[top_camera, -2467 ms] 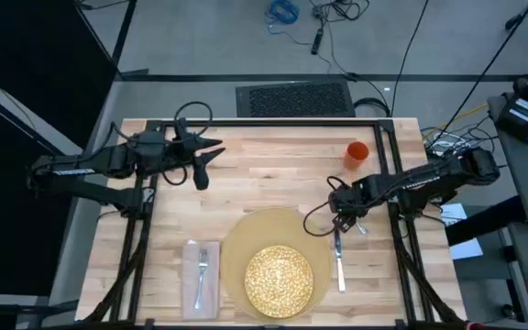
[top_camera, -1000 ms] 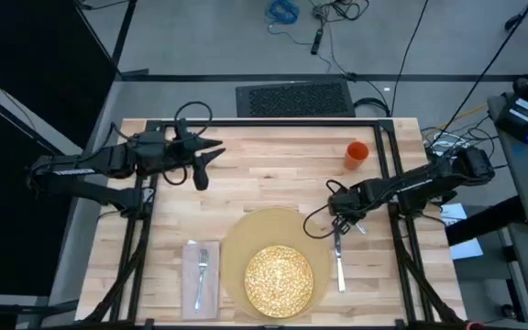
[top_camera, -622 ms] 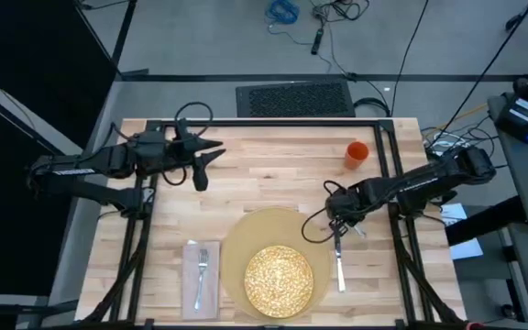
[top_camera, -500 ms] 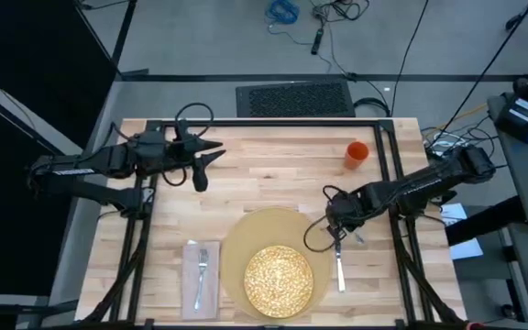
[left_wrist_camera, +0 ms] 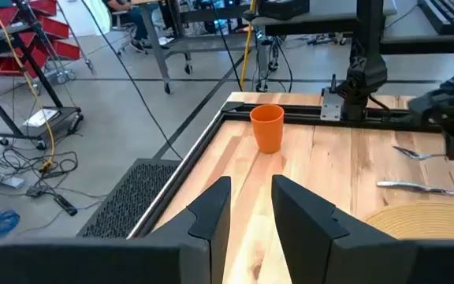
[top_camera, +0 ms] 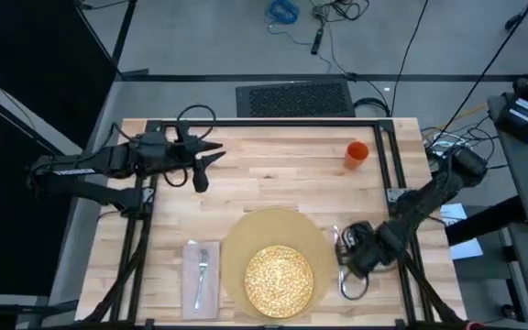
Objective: Set table place
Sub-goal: Put the spoon on the right of the table knife
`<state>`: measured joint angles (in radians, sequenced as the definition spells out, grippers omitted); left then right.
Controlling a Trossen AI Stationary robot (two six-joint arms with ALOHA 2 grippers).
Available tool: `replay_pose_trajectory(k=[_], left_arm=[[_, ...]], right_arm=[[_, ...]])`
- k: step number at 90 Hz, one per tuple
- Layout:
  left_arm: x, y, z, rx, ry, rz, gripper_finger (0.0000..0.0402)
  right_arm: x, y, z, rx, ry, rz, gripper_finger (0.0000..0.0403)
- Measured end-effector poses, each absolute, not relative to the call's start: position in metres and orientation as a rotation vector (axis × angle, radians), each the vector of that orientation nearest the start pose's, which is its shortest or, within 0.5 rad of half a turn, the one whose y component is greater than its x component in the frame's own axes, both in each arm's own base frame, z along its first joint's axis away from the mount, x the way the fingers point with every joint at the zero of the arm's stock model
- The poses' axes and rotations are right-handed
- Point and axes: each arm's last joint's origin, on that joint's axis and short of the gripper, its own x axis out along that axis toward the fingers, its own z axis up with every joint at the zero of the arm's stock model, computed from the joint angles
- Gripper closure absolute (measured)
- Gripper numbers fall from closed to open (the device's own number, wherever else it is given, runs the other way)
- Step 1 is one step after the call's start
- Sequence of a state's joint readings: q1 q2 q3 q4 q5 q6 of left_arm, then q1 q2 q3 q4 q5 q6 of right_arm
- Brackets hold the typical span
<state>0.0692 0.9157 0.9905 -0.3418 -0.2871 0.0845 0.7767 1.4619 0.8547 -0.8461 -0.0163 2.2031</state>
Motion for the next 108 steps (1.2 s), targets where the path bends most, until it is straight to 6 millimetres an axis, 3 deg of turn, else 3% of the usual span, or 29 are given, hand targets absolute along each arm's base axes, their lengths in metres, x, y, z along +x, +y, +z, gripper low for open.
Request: replay_pose_trajectory(k=[14,45,65,108], left_arm=[[0.190,0.021,0.365,0.109,0.286,0.326,0.0320],[0.191,0.020,0.366,0.056,0.273,0.293,0.0320],[0.191,0.019,0.366,0.055,0.273,0.290,0.0320],[0.191,0.019,0.365,0.054,0.276,0.290,0.0320]], right_arm=[[0.174,0.175,0.159,1.172,1.348,-1.071,0.0403],[0.179,0.171,0.144,1.126,1.342,-1.175,0.0403],[0.180,0.171,0.143,1.122,1.344,-1.179,0.0395],[0.180,0.171,0.143,1.100,1.360,-1.149,0.0338]])
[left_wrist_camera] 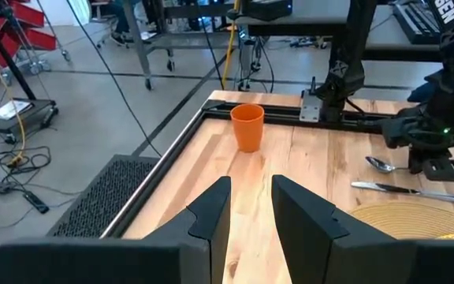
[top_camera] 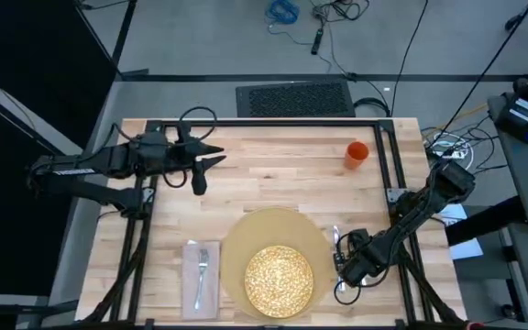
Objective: Set table place
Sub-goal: Put the spoon on the right of the table knife, then put the cup on top of the brown table mat
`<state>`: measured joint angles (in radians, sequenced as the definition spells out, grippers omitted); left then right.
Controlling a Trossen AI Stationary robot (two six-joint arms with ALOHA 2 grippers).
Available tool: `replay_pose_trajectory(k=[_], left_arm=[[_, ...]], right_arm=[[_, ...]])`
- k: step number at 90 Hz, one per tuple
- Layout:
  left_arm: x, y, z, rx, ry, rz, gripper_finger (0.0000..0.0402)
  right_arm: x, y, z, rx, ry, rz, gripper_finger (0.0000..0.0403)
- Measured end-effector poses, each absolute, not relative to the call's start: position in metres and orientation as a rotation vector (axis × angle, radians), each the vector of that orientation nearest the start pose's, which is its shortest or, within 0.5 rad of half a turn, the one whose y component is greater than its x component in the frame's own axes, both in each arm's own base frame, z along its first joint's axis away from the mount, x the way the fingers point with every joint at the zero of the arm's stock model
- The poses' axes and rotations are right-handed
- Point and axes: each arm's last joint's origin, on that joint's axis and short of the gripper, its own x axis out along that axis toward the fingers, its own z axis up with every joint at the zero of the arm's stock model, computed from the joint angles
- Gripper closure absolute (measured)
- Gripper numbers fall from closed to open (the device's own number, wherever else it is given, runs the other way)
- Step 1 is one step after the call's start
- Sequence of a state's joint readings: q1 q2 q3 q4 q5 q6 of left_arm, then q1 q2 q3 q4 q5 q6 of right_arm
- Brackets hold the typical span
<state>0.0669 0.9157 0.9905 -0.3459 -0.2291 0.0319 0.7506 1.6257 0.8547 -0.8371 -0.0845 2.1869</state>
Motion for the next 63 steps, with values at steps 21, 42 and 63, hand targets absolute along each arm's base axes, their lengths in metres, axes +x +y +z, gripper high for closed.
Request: replay_pose_trajectory(k=[21,42,63], left_arm=[[0.191,0.019,0.365,0.054,0.276,0.289,0.0320],[0.191,0.019,0.365,0.054,0.276,0.290,0.0320],[0.191,0.019,0.366,0.053,0.263,0.291,0.0320]], right_arm=[[0.183,0.170,0.150,1.114,1.377,-1.054,0.0313],[0.180,0.163,0.171,1.145,1.364,-0.954,0.0307],[0.165,0.142,0.189,1.061,1.381,-1.043,0.0307]])
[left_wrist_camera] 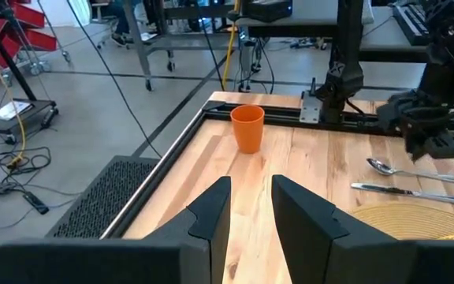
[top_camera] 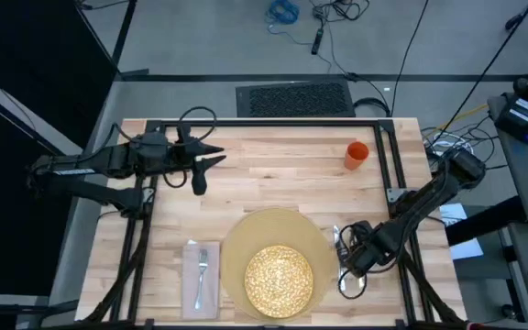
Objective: Set table place
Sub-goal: Put the cup on top of the brown table mat
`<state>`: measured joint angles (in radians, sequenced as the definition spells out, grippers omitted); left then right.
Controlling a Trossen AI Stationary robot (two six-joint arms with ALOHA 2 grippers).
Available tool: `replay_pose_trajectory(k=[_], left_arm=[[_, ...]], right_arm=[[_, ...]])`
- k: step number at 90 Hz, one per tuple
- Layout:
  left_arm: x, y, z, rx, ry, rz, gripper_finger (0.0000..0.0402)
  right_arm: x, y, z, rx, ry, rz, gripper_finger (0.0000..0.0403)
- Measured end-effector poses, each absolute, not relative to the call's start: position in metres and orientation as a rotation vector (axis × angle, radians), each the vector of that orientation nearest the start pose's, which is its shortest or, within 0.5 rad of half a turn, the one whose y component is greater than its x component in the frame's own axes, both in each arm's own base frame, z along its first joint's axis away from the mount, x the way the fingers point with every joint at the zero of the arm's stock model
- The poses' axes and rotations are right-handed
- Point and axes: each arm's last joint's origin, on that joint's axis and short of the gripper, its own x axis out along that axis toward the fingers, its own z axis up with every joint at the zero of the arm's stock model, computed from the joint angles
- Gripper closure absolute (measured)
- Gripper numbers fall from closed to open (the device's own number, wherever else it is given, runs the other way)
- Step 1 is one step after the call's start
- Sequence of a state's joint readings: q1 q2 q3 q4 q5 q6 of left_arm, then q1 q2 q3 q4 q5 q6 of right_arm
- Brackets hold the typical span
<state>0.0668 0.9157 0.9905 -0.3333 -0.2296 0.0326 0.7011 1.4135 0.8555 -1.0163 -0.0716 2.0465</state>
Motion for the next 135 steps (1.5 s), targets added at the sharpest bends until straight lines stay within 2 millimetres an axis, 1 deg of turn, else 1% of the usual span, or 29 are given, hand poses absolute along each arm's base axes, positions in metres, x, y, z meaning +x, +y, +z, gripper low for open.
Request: replay_pose_trajectory(k=[8,16,27,35,41,46,51,62,71,78,84,93,103,109,119,125,135], left_arm=[[0.191,0.019,0.368,0.052,0.251,0.291,0.0320],[0.194,0.020,0.366,0.052,0.259,0.291,0.0320],[0.201,0.021,0.361,0.060,0.290,0.323,0.0320],[0.207,0.024,0.356,0.075,0.320,0.427,0.0320],[0.213,0.026,0.351,0.045,0.334,0.488,0.0320],[0.220,0.027,0.346,0.012,0.341,0.495,0.0320],[0.229,0.026,0.342,-0.004,0.347,0.466,0.0320],[0.256,0.028,0.328,-0.026,0.360,0.364,0.0320],[0.277,0.037,0.315,-0.031,0.347,0.356,0.0320],[0.285,0.050,0.313,-0.002,0.353,0.389,0.0320],[0.283,0.065,0.320,-0.009,0.335,0.439,0.0320],[0.271,0.080,0.332,-0.029,0.293,0.470,0.0320],[0.254,0.085,0.345,-0.043,0.264,0.447,0.0320],[0.246,0.084,0.349,-0.044,0.261,0.449,0.0320],[0.240,0.082,0.351,-0.045,0.280,0.449,0.0320],[0.239,0.082,0.350,-0.039,0.289,0.447,0.0320],[0.239,0.081,0.348,-0.022,0.317,0.443,0.0320]], right_arm=[[0.160,0.128,0.197,1.008,1.373,-1.081,0.0307],[0.160,0.114,0.206,0.959,1.292,-1.055,0.0307],[0.165,0.091,0.223,0.875,1.122,-0.932,0.0307],[0.168,0.074,0.238,0.774,0.970,-0.820,0.0307],[0.169,0.062,0.250,0.688,0.834,-0.776,0.0307],[0.170,0.052,0.258,0.642,0.743,-0.764,0.0307],[0.172,0.043,0.264,0.606,0.696,-0.752,0.0307],[0.182,0.025,0.272,0.547,0.694,-0.669,0.0307],[0.193,0.007,0.280,0.493,0.651,-0.601,0.0307],[0.194,-0.014,0.291,0.448,0.648,-0.605,0.0307],[0.189,-0.034,0.302,0.437,0.676,-0.652,0.0307],[0.174,-0.064,0.315,0.476,0.750,-0.747,0.0307],[0.155,-0.088,0.321,0.581,0.830,-0.804,0.0307],[0.145,-0.100,0.317,0.624,0.886,-0.843,0.0307],[0.136,-0.122,0.303,0.658,0.981,-0.926,0.0306],[0.133,-0.134,0.296,0.663,1.033,-0.948,0.0303],[0.137,-0.153,0.282,0.663,1.110,-0.954,0.0294]])
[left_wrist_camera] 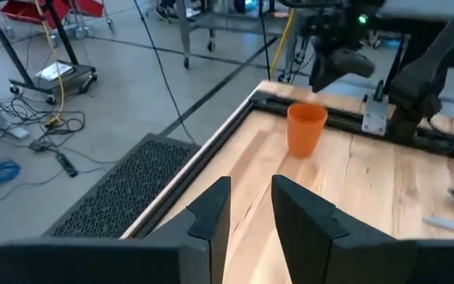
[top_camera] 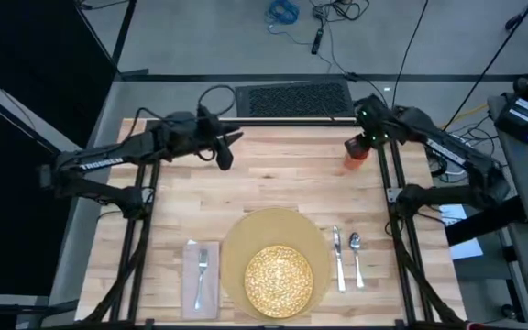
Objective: Set table place
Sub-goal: Put the cup on top of the brown table mat
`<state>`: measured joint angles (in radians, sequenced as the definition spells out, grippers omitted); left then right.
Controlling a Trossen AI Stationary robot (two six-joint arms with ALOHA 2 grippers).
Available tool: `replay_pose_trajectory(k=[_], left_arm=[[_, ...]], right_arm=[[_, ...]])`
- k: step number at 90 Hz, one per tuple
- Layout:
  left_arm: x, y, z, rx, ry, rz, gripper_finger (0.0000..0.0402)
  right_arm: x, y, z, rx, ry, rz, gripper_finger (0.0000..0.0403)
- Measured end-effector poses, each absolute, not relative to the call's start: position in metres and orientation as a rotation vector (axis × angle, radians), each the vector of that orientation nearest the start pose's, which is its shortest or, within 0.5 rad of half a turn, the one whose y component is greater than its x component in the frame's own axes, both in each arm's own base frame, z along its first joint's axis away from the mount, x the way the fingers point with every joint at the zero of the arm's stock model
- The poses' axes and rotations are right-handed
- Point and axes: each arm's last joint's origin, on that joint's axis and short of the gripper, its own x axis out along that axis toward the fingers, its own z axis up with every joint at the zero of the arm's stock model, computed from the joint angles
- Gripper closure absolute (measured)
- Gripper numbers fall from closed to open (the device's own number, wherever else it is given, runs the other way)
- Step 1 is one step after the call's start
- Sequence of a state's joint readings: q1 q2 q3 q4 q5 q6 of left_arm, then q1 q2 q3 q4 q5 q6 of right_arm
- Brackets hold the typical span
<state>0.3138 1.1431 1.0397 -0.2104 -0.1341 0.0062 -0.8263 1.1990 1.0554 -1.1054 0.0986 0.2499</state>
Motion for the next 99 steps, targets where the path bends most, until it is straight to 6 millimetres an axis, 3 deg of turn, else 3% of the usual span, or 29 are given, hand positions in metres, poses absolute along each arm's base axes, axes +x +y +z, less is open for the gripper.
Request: replay_pose_trajectory(k=[20,30,49,68,80,87,93,99], left_arm=[[0.238,0.081,0.346,-0.021,0.345,0.442,0.0320],[0.238,0.082,0.346,0.003,0.349,0.440,0.0320],[0.237,0.085,0.346,0.007,0.350,0.452,0.0320],[0.236,0.086,0.346,0.007,0.349,0.457,0.0320],[0.236,0.086,0.346,0.007,0.354,0.456,0.0320],[0.235,0.086,0.344,0.005,0.372,0.456,0.0320],[0.235,0.086,0.343,0.003,0.386,0.455,0.0320],[0.234,0.086,0.341,0.000,0.402,0.454,0.0320]], right_arm=[[0.145,-0.179,0.249,0.666,1.329,-0.911,0.0262],[0.149,-0.185,0.242,0.596,1.411,-0.922,0.0236],[0.149,-0.193,0.239,0.565,1.450,-0.952,0.0190],[0.154,-0.206,0.217,0.641,1.499,-0.845,0.0176],[0.162,-0.211,0.200,0.626,1.564,-0.790,0.0218],[0.166,-0.211,0.193,0.606,1.610,-0.743,0.0278],[0.167,-0.209,0.190,0.593,1.648,-0.701,0.0355],[0.169,-0.206,0.190,0.586,1.671,-0.664,0.0387]])
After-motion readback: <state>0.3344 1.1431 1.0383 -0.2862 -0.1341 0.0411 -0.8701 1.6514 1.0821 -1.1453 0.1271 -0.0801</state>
